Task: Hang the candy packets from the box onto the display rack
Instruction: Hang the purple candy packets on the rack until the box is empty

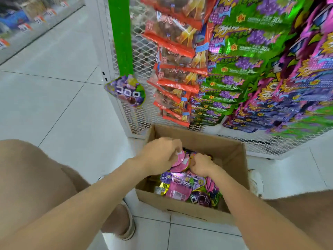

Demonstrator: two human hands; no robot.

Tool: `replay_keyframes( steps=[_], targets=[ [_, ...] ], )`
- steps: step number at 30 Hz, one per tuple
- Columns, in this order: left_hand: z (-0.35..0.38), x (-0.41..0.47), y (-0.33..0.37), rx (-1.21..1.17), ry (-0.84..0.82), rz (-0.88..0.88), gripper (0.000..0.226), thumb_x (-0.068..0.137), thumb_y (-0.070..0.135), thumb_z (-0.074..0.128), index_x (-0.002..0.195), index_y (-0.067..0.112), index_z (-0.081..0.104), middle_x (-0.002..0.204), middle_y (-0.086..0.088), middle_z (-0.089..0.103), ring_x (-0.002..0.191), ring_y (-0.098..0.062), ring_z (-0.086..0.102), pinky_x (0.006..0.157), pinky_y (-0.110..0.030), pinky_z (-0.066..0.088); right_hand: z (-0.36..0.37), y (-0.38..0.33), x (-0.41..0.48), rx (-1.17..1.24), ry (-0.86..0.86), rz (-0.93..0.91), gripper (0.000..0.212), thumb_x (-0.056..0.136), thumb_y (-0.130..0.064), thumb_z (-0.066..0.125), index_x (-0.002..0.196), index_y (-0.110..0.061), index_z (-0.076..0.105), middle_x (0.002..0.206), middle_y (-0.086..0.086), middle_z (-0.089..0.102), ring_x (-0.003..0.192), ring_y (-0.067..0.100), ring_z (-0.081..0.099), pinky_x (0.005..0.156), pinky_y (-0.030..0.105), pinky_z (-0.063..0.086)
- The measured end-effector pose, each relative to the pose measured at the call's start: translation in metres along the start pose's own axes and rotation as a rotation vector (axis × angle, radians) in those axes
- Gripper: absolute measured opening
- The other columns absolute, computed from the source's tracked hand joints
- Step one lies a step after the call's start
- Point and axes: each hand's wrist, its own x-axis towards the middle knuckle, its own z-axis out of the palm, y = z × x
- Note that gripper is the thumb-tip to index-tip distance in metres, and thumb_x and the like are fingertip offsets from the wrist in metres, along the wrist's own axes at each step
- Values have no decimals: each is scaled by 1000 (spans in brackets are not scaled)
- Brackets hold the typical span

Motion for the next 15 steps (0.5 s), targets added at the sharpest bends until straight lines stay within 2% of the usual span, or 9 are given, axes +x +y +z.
replay_keyframes(
  steps=[2, 4, 5, 6, 8, 10, 11, 13, 15],
  targets=[
    [13, 5, -8, 10, -254, -23, 9, 97, 19, 62, 103, 20, 68, 100, -3, 72, 94, -26, 66, 82, -45, 57, 27, 19, 4, 51, 21, 98, 40, 98, -15, 63, 68, -13, 35, 70, 7, 44, 87, 32, 59, 54, 36, 34],
    [26, 9, -15, 39, -399, -52, 8, 98, 20, 61, 96, 16, 68, 99, -6, 72, 96, -28, 65, 84, -44, 57, 45, 29, 5, 77, 68, 188, 13, 98, -15, 64, 96, -6, 54, 100, 18, 65, 108, 37, 64, 71, 37, 49],
    [33, 12, -20, 51, -435, -76, 9, 99, 22, 61, 94, 17, 66, 100, -6, 70, 98, -28, 64, 83, -42, 55, 55, 37, 12, 106, 77, 231, 26, 98, -12, 62, 122, -2, 55, 120, 22, 66, 119, 40, 62, 83, 37, 50],
    [39, 14, -24, 58, -459, -98, 10, 101, 24, 59, 92, 20, 62, 100, -6, 66, 97, -28, 61, 81, -40, 53, 65, 42, 17, 109, 50, 246, 46, 98, -10, 60, 140, 1, 47, 133, 24, 62, 125, 41, 59, 88, 37, 49],
    [48, 17, -31, 54, -493, -125, 19, 103, 27, 57, 84, 28, 52, 97, -5, 59, 94, -29, 55, 78, -37, 46, 75, 47, 22, 121, 7, 266, 61, 97, -10, 61, 150, 7, 35, 141, 26, 55, 130, 40, 55, 90, 36, 48],
    [56, 20, -37, 44, -514, -144, 19, 104, 31, 55, 86, 30, 51, 98, -6, 60, 97, -31, 59, 79, -40, 49, 83, 51, 28, 149, 31, 289, 62, 94, -8, 64, 148, 10, 37, 139, 28, 55, 131, 41, 54, 95, 39, 49],
    [58, 21, -39, 47, -527, -154, 14, 105, 32, 55, 91, 29, 54, 102, -6, 62, 99, -32, 62, 81, -42, 52, 84, 53, 31, 178, 64, 304, 52, 93, -7, 65, 139, 9, 47, 133, 29, 60, 126, 42, 58, 95, 41, 51],
    [61, 22, -40, 57, -555, -170, 11, 106, 34, 54, 97, 28, 56, 106, -7, 63, 97, -33, 64, 84, -45, 55, 86, 57, 34, 184, 83, 337, 14, 89, -10, 71, 96, 1, 65, 104, 24, 68, 100, 36, 67, 85, 40, 54],
    [60, 24, -39, 67, -580, -180, 10, 107, 34, 53, 100, 27, 55, 108, -7, 60, 97, -33, 64, 83, -44, 54, 84, 59, 35, 207, 50, 324, 34, 86, -15, 75, 63, -10, 50, 78, 16, 59, 74, 27, 58, 71, 37, 53]
  ],
)
